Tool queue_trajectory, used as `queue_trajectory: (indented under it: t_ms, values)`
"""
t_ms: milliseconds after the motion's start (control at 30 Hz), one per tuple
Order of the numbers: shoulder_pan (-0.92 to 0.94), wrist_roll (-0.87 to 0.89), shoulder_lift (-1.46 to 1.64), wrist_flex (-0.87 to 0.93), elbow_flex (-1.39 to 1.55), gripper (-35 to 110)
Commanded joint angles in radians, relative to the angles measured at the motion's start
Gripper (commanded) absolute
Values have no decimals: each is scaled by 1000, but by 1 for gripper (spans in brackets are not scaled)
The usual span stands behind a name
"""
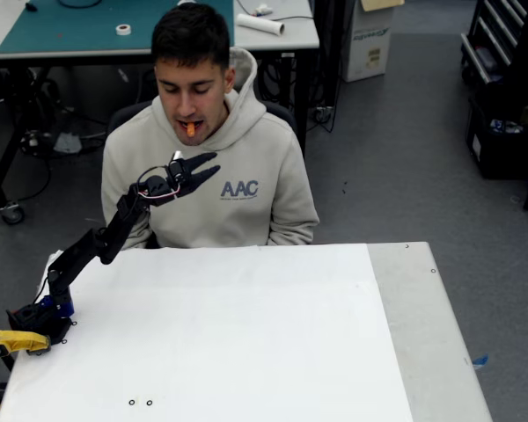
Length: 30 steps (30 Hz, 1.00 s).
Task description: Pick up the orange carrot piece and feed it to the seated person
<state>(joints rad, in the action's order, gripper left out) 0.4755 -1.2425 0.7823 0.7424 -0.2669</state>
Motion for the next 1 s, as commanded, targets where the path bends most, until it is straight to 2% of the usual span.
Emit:
queue_trajectory:
  t_ms: [0, 300, 667, 967]
  values:
    - [63, -12, 44, -14, -55, 21]
    - [118, 0, 43, 2, -52, -4]
    - [120, 3, 130, 3, 256, -3]
    - [109, 3, 466, 3, 793, -3]
